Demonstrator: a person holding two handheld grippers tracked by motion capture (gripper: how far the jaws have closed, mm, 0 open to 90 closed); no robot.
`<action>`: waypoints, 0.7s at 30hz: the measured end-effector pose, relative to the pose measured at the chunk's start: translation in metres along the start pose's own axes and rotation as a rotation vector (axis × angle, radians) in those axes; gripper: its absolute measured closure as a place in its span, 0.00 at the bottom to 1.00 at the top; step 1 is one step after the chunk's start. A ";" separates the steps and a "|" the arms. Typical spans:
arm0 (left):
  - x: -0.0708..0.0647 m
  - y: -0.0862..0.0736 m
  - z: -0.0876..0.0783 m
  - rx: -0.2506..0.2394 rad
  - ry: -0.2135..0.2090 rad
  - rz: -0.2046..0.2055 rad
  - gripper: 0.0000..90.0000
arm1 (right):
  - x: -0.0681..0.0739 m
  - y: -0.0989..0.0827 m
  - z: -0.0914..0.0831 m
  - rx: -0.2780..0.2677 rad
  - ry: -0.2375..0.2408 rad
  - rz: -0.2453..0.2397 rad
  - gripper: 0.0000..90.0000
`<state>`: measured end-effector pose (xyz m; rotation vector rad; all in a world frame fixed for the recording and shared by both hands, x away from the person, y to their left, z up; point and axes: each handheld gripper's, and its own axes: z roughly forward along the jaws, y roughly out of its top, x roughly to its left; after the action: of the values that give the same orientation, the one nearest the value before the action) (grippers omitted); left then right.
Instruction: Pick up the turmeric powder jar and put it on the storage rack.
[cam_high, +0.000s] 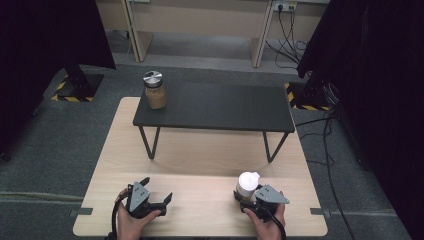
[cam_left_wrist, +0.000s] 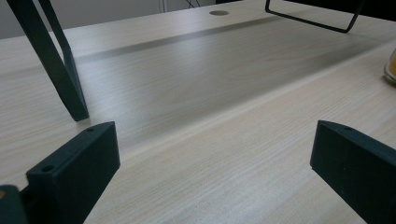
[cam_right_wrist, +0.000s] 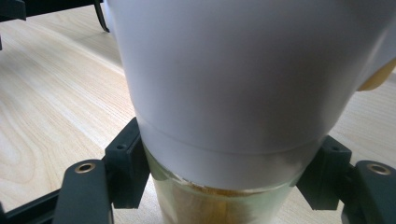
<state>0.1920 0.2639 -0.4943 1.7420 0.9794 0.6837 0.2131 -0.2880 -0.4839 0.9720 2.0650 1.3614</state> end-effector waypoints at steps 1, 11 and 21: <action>0.000 0.000 0.000 0.002 0.000 -0.001 0.01 | 0.000 0.000 0.000 -0.001 0.001 0.001 0.34; 0.001 0.002 0.001 0.010 0.001 -0.013 0.01 | 0.002 0.016 -0.005 0.009 0.011 0.010 0.34; 0.002 0.002 0.001 0.013 0.002 -0.024 0.01 | -0.005 0.061 -0.023 -0.030 0.027 -0.002 0.35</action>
<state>0.1946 0.2645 -0.4927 1.7381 1.0068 0.6652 0.2178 -0.2898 -0.4182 0.9432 2.0589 1.4074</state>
